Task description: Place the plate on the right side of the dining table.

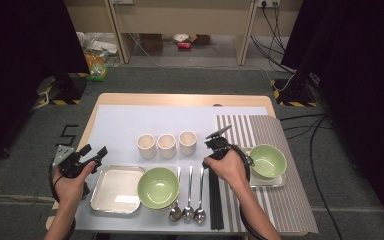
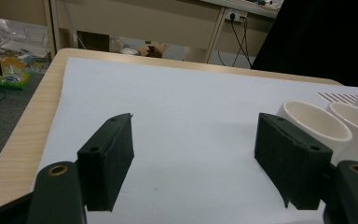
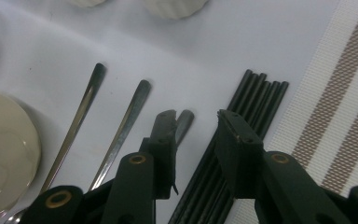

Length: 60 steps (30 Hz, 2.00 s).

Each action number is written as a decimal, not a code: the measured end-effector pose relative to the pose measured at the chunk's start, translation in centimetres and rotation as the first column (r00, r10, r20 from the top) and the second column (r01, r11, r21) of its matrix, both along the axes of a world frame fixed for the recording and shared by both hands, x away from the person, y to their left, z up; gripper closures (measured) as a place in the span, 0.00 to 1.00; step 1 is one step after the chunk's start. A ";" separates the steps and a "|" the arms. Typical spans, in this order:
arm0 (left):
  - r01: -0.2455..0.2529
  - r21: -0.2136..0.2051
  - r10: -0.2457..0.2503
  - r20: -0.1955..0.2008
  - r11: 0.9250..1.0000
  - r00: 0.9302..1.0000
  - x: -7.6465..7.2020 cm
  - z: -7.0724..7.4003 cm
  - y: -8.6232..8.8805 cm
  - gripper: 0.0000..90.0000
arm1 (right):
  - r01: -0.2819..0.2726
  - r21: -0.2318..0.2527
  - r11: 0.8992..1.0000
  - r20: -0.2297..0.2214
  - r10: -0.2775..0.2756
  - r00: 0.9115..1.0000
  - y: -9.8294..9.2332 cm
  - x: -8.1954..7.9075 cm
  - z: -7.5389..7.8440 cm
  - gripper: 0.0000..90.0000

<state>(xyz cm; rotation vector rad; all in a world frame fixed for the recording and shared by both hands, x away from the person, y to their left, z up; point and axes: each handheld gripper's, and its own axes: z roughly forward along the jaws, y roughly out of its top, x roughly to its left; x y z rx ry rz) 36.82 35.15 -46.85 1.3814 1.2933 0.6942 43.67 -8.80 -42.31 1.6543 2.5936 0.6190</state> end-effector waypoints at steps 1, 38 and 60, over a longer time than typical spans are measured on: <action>0.001 0.001 -0.001 0.000 1.000 1.000 0.0 0.0 0.0 0.30 | -0.013 -0.004 1.000 0.000 0.013 1.000 0.1 0.1 -0.2 0.77; 0.005 0.005 -0.005 0.002 1.000 1.000 -0.1 0.1 0.0 0.31 | 0.036 -0.190 0.981 -0.057 -0.047 0.997 3.7 0.8 -2.3 0.78; 0.003 0.005 -0.003 0.000 1.000 1.000 -0.1 0.0 0.1 0.31 | 0.071 -0.171 0.983 -0.069 -0.084 0.994 3.8 0.4 -2.4 0.96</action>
